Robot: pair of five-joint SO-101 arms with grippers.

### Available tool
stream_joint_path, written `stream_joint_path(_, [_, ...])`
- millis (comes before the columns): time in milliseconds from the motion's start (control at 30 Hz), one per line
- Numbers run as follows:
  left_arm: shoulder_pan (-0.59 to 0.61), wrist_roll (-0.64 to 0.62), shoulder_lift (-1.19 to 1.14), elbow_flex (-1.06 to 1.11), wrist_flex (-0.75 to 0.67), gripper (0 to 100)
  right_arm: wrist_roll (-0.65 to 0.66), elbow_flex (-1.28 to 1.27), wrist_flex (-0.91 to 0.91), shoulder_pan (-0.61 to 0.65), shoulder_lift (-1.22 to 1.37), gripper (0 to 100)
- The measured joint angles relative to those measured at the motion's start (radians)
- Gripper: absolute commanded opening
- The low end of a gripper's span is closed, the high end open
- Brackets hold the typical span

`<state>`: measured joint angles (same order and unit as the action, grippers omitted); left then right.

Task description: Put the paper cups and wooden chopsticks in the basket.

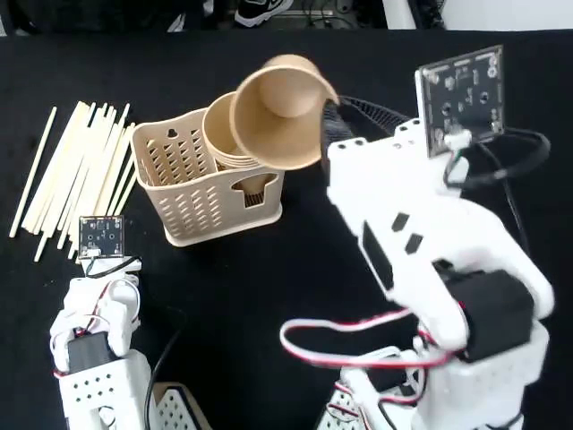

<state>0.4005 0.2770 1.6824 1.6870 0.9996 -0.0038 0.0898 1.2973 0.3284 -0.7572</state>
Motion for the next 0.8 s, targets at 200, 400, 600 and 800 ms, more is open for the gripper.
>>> stream_joint_path(200, [0.0,0.0,0.0,0.0,0.0,3,0.0,0.038,0.002,0.117,0.003,1.2])
stream_joint_path(400, [0.0,0.0,0.0,0.0,0.0,3,-0.048,0.044,0.028,0.132,0.152,1.2])
stream_joint_path(600, [0.0,0.0,0.0,0.0,0.0,3,-0.061,0.044,0.043,0.133,0.192,1.2])
stream_joint_path(800, [0.0,0.0,0.0,0.0,0.0,3,-0.063,0.049,0.029,0.132,0.232,1.2])
